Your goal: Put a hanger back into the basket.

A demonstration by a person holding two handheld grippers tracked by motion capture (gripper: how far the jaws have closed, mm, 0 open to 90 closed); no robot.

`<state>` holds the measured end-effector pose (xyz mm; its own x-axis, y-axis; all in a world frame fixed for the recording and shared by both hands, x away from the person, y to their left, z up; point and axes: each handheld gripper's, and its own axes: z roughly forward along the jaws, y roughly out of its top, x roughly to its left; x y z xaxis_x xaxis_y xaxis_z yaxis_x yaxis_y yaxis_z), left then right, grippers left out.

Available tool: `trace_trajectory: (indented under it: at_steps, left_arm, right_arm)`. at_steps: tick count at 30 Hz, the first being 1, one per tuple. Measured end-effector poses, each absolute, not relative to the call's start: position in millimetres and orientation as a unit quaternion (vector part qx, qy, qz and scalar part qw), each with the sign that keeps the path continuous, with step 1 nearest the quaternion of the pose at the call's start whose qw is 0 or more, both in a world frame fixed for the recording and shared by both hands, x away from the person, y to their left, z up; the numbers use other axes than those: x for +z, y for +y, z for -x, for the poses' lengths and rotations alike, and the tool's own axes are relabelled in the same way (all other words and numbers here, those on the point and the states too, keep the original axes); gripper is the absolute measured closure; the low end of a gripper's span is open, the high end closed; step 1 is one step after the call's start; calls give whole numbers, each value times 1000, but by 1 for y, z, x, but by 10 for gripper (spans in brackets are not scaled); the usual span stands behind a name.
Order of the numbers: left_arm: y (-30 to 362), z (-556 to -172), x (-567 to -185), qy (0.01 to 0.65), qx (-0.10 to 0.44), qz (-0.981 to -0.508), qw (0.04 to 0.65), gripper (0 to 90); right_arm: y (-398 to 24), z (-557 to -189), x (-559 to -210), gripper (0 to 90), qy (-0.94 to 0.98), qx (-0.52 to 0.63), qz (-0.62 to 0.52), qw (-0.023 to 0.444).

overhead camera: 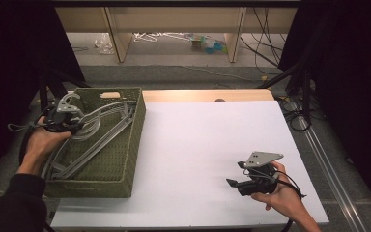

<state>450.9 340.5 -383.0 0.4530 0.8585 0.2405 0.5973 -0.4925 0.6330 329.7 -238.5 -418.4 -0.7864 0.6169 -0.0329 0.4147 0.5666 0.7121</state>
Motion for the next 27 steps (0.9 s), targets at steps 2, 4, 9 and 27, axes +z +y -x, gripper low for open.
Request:
trace_trajectory:
  at_steps: [2, 4, 9, 27]
  left_arm:
    - [339, -452, -386, 443, 277, -823, 225, 807]
    - [340, -452, -389, 457, 275, -814, 231, 806]
    - [345, -451, -394, 473, 279, -805, 225, 796]
    - [347, -406, -353, 501, 323, -731, 332, 493]
  right_arm:
    - [-239, -330, -418, 304, 873, 362, -296, 141]
    - [-239, -330, -418, 304, 873, 361, -296, 140]
    - [-238, -330, -419, 304, 874, 360, -295, 139]
    - [-238, -330, -419, 299, 872, 362, -298, 140]
